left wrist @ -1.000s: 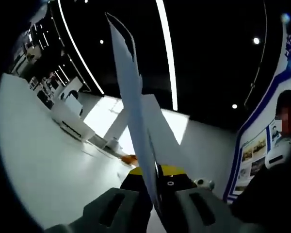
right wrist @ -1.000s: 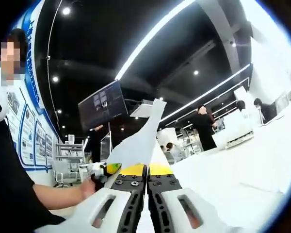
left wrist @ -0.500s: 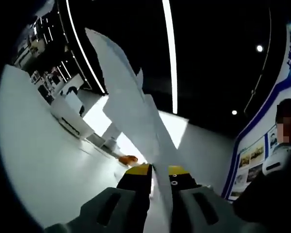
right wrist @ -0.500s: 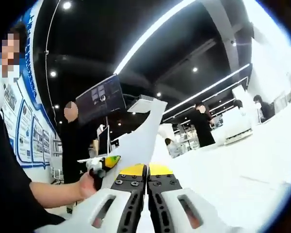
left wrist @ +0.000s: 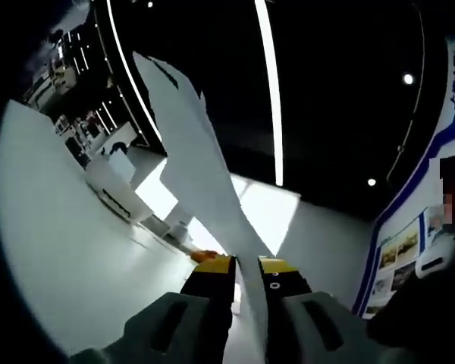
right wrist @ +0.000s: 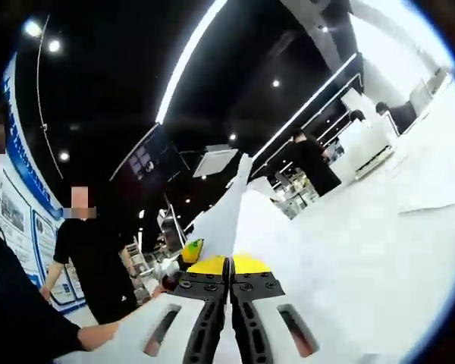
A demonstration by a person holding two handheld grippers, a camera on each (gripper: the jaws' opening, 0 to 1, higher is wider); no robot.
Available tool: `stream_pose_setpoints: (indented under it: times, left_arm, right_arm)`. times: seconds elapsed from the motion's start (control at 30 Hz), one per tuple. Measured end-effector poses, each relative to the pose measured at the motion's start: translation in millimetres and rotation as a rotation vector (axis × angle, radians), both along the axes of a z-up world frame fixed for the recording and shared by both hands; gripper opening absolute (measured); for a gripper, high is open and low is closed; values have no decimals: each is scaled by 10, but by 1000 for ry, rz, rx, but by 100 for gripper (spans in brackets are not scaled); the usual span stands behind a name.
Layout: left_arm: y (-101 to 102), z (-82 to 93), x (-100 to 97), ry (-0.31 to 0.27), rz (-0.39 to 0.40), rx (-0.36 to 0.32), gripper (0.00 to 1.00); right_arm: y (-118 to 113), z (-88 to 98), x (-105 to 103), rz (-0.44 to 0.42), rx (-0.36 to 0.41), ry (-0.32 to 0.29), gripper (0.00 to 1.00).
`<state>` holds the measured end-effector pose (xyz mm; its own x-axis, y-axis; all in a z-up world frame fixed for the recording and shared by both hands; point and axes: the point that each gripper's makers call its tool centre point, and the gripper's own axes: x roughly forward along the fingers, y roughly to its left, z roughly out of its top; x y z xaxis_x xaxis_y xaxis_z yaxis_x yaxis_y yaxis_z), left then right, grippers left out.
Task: Organize the stack of printing papers by aligning and flattening the scattered papers on the table
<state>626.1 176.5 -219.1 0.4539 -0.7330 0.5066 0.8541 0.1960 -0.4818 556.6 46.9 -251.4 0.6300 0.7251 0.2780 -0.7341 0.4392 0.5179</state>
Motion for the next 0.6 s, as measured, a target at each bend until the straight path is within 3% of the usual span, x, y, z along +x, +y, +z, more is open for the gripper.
stream_pose_setpoints:
  times: [0.07, 0.23, 0.4, 0.6]
  left_arm:
    - [29, -7, 6, -7, 16, 2, 6]
    - [26, 36, -41, -27, 5, -3, 6]
    - [27, 44, -47, -25, -5, -8, 6]
    - [-82, 23, -91, -28, -41, 32, 6]
  right_arm:
    - [14, -20, -20, 17, -3, 2, 0]
    - [-76, -10, -18, 38, -17, -1, 2]
    - [-286, 106, 41, 10, -21, -49, 12]
    - [-426, 354, 100, 98, -18, -107, 13]
